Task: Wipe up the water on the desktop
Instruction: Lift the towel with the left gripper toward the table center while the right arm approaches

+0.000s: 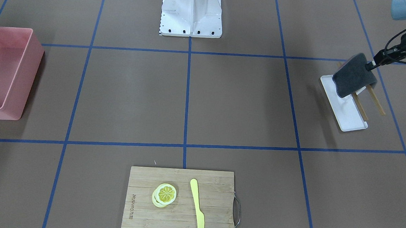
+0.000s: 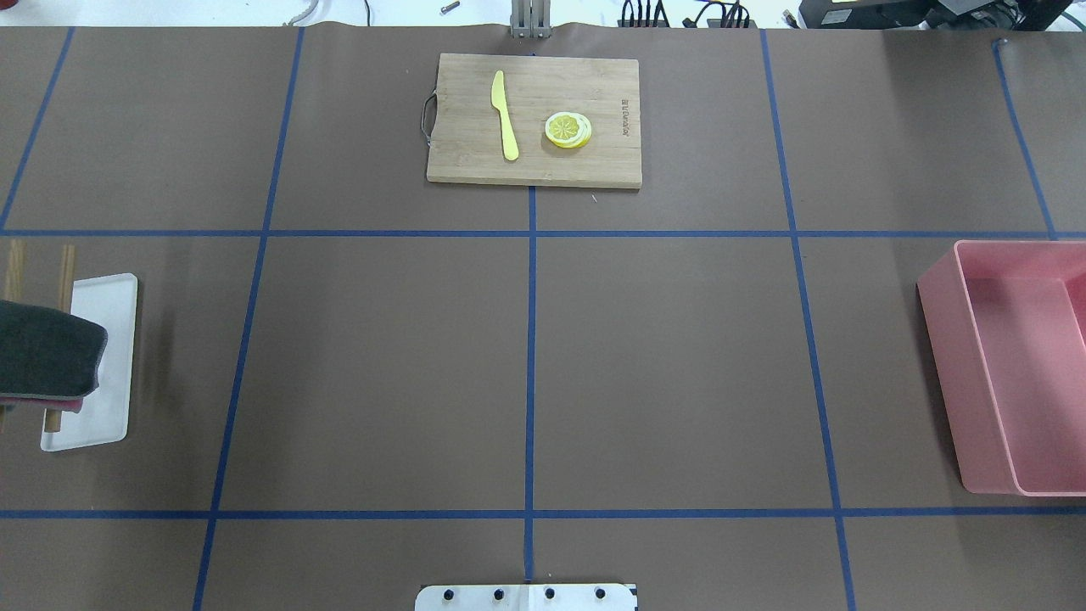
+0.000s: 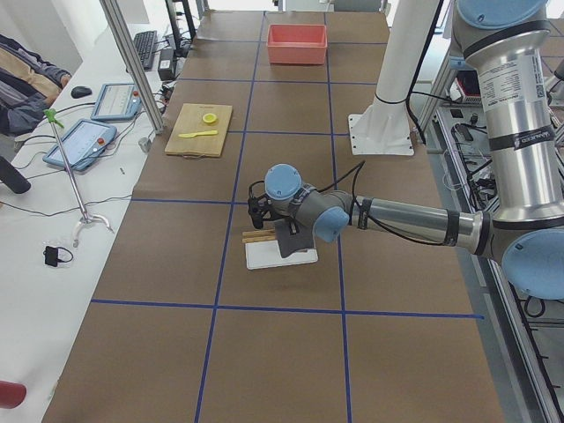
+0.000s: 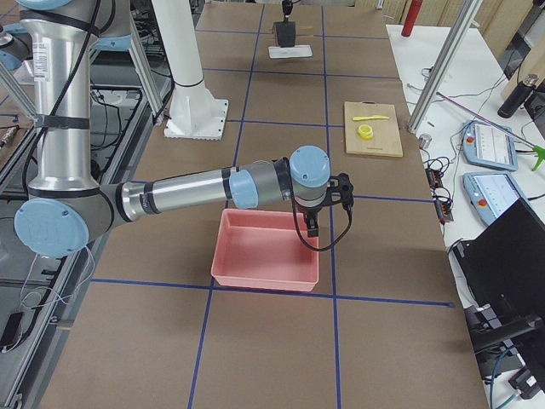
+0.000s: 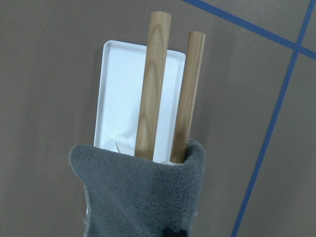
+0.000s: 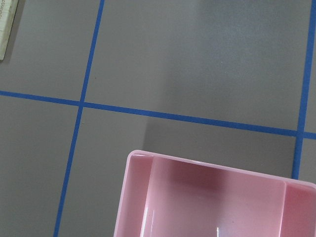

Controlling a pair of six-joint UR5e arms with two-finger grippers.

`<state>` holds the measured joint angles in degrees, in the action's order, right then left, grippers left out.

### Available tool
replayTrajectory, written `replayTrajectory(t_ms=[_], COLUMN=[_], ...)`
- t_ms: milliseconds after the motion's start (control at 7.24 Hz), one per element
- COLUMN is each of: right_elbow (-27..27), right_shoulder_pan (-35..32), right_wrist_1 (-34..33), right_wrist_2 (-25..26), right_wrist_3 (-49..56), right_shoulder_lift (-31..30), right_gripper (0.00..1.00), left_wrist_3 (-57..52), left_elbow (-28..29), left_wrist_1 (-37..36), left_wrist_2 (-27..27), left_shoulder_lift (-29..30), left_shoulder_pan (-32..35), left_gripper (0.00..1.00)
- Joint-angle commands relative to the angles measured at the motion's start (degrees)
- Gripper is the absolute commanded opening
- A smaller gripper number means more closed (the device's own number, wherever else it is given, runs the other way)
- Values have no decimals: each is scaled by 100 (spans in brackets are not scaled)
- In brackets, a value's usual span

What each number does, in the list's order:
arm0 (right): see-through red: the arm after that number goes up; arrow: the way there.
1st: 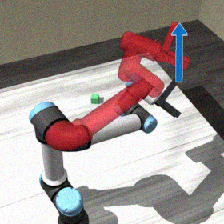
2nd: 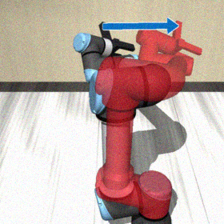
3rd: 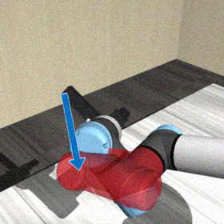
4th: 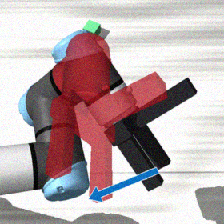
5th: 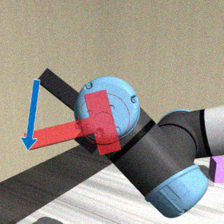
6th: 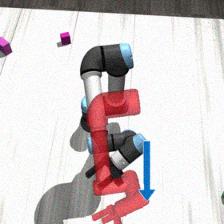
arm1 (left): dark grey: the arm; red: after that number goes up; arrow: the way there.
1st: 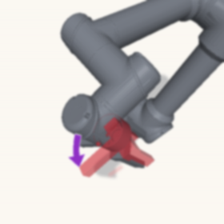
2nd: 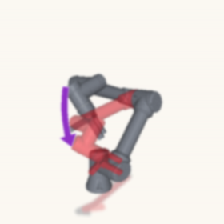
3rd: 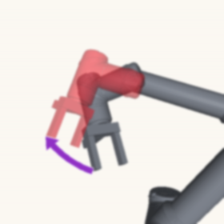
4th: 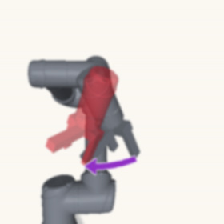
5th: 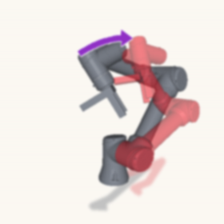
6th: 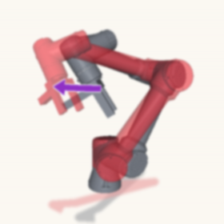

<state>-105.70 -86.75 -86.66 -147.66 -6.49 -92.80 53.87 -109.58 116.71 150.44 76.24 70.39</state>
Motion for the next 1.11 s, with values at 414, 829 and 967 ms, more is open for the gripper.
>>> replayTrajectory(t_ms=[414,829,967], right_elbow=[-100,-248,-658], right_shoulder_pan=[314,1787,2333], right_wrist_1=[829,2608,2628], right_wrist_2=[44,1007,1585], right_wrist_3=[-935,-3702,-4041], right_shoulder_lift=[95,725,815], right_gripper=[100,100,100], left_wrist_3=[2454,4066,4218], left_elbow=[208,560,596], left_wrist_1=[-157,-802,-1495], left_wrist_2=[276,-843,-1328], left_shoulder_lift=[2441,4340,4999], left_shoulder_pan=[-77,-1005,-1427], left_gripper=[0,0,0])
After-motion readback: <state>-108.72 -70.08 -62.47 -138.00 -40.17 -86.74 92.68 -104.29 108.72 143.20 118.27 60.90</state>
